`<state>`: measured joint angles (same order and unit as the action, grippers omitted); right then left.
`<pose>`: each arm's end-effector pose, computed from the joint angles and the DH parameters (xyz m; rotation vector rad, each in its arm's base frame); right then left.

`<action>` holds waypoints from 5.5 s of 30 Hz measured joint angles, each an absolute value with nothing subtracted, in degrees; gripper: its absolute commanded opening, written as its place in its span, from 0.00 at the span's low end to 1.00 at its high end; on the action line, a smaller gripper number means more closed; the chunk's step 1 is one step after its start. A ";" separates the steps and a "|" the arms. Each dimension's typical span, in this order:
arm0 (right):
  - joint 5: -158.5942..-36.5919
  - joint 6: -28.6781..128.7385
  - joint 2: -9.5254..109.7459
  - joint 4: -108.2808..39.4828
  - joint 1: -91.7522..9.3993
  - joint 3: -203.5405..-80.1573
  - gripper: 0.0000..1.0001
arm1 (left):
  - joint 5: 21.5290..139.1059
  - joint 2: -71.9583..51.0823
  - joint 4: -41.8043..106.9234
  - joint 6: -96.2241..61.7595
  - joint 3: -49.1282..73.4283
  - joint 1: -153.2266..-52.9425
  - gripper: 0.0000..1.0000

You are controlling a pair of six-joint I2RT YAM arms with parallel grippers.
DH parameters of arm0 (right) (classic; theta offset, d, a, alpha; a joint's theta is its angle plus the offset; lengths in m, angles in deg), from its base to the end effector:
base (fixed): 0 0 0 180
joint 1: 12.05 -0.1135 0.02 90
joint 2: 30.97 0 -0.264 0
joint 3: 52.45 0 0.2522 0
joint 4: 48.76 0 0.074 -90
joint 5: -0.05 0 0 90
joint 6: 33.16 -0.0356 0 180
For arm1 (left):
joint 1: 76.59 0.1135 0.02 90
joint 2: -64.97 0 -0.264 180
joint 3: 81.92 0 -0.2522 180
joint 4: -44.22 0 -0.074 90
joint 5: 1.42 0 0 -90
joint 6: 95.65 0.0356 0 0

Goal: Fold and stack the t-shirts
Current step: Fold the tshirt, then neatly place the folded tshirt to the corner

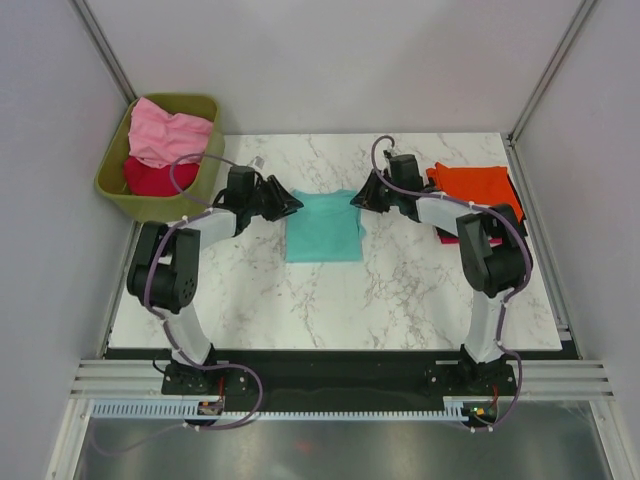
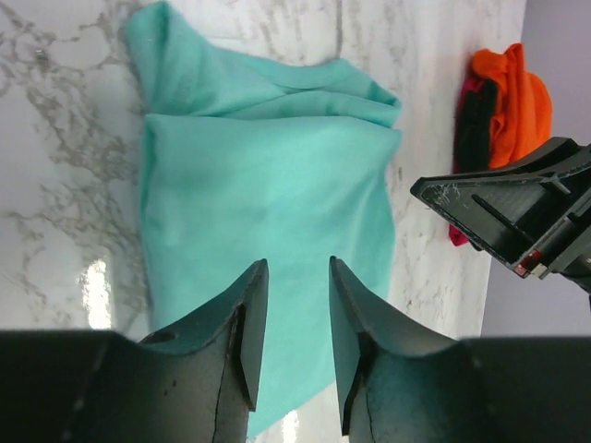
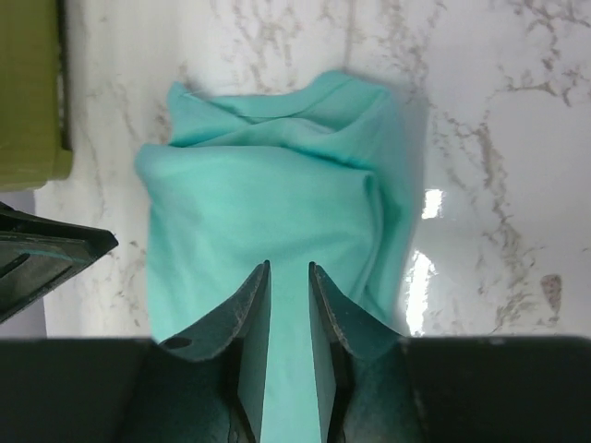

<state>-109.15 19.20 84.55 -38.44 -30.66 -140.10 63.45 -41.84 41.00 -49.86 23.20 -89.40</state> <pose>0.4145 0.1519 0.1673 0.1975 2.3432 0.8861 0.3840 -0.1028 0.1717 -0.3657 2.2826 -1.0186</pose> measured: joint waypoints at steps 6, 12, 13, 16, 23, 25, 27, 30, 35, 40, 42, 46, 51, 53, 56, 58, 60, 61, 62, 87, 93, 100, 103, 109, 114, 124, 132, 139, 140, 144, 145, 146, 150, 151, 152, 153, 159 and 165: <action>-109.28 20.66 75.46 -39.03 -34.27 -138.05 0.22 | 67.24 -30.45 36.28 -47.98 24.73 -92.90 0.37; -109.48 21.14 74.76 -39.05 -38.68 -135.34 0.06 | 67.61 -28.85 34.84 -47.74 27.70 -94.54 0.29; -109.42 21.10 75.09 -38.72 -38.73 -134.55 0.03 | 67.61 -29.40 34.36 -47.76 28.51 -94.54 0.28; -109.18 20.70 76.86 -37.69 -38.09 -132.54 0.00 | 67.59 -32.39 33.66 -47.91 31.55 -94.54 0.25; -109.66 18.47 78.30 -36.58 -34.38 -126.22 0.00 | 66.36 -35.08 33.11 -48.63 37.23 -93.88 0.19; -109.13 18.32 77.39 -36.73 -33.31 -125.61 0.02 | 65.77 -35.13 33.46 -48.66 37.27 -93.08 0.19; -107.86 18.47 76.18 -36.25 -32.65 -124.82 0.11 | 65.79 -34.71 33.66 -48.63 37.58 -92.35 0.23; -105.26 19.31 72.95 -34.83 -31.99 -123.62 0.30 | 67.24 -31.06 33.13 -48.33 39.39 -92.16 0.36; -102.03 21.58 65.28 -33.65 -32.19 -122.99 0.66 | 70.21 -19.67 33.13 -47.10 41.60 -92.68 0.83; -99.75 23.92 62.06 -33.58 -32.47 -123.05 0.70 | 72.09 -16.90 35.25 -46.60 41.58 -92.75 1.00; -97.37 24.84 61.80 -33.04 -32.52 -122.99 0.72 | 72.68 -17.07 34.88 -46.62 41.60 -92.73 0.99; -89.05 28.66 59.00 -31.81 -32.56 -121.59 0.72 | 74.45 -17.07 34.82 -46.58 41.60 -92.73 0.99; -79.17 34.12 55.94 -29.08 -32.56 -121.76 0.98 | 75.61 -16.77 35.84 -45.95 42.19 -92.75 0.95; -75.52 35.63 56.45 -27.38 -32.54 -122.84 0.98 | 76.17 -15.98 37.53 -45.44 43.79 -92.75 0.95; -69.55 37.25 60.25 -23.33 -32.58 -127.64 0.98 | 76.59 -14.54 38.55 -44.98 45.88 -92.79 0.94; -63.73 38.76 64.80 -20.12 -32.93 -132.98 0.98 | 76.66 -13.51 38.73 -44.98 46.43 -92.79 0.94; -56.96 40.62 69.28 -17.00 -33.35 -137.87 0.98 | 76.63 -12.24 38.95 -45.01 46.61 -92.79 0.93; -54.05 41.36 71.29 -15.75 -33.57 -139.91 0.98 | 76.57 -11.56 39.12 -45.01 46.63 -92.79 0.92; -51.54 41.95 73.17 -14.28 -33.66 -141.63 0.98 | 76.52 -10.93 39.25 -45.03 46.63 -92.81 0.92; -26.21 43.28 95.96 2.70 -31.16 -154.44 0.46 | 74.93 -11.54 39.17 -45.05 46.45 -92.86 0.88; -27.06 42.65 95.96 3.53 -33.15 -154.37 0.40 | 74.91 -11.72 39.12 -45.05 46.41 -92.86 0.88; -29.14 42.06 94.67 3.83 -38.59 -153.57 0.40 | 74.91 -12.48 38.75 -45.05 45.95 -92.86 0.88; -31.01 41.53 92.79 3.86 -40.76 -153.17 0.66 | 74.89 -12.63 38.71 -45.05 45.75 -92.86 0.89; -30.45 41.67 89.49 3.62 -41.15 -153.09 0.84 | 74.89 -13.05 38.68 -45.05 45.71 -92.86 0.89; -30.56 41.64 89.49 3.70 -37.59 -153.11 0.98 | 74.86 -13.14 38.68 -45.05 45.71 -92.86 0.89; -30.64 41.71 92.84 3.86 -29.59 -153.17 0.53 | 74.49 -13.27 38.66 -45.05 45.69 -92.86 0.89; -31.19 41.03 93.82 3.88 -29.57 -153.26 0.00 | 74.40 -13.47 38.66 -45.05 45.58 -92.86 0.88; -32.70 40.97 93.71 3.90 -32.17 -153.26 0.02 | 73.49 -14.23 38.64 -45.05 45.25 -92.86 0.89; -33.22 40.94 93.65 3.88 -32.78 -153.26 0.04 | 73.44 -14.23 38.62 -45.05 45.25 -92.86 0.89; -37.48 40.31 92.44 3.88 -35.64 -153.26 0.21 | 73.44 -14.30 38.58 -45.05 45.25 -92.86 0.89; -38.69 39.98 91.99 3.83 -36.15 -153.26 0.32 | 73.44 -14.34 38.58 -45.05 45.25 -92.86 0.90; -40.00 39.61 91.55 3.79 -36.56 -153.26 0.42 | 73.44 -14.43 38.58 -45.05 45.23 -92.86 0.90; -45.44 38.52 88.97 2.92 -37.44 -152.60 0.54 | 73.55 -14.97 38.27 -45.05 45.16 -92.86 1.00; -46.71 38.32 87.66 2.33 -37.55 -151.88 0.56 | 73.62 -14.97 38.14 -45.03 45.16 -92.86 1.00; -47.95 38.10 85.89 1.43 -37.63 -150.77 0.58 | 73.79 -14.97 38.12 -45.14 45.16 -92.86 1.00; -49.02 37.88 83.85 1.08 -37.68 -149.68 0.61 | 74.27 -14.97 38.09 -45.22 45.16 -92.84 1.00; -56.33 36.77 69.17 -7.64 -37.81 -141.41 0.71 | 75.96 -14.41 39.38 -45.64 46.04 -91.66 0.99; -70.12 33.45 64.60 -18.53 -37.81 -137.70 0.98 | 77.31 -16.63 40.83 -45.66 45.25 -91.41 0.99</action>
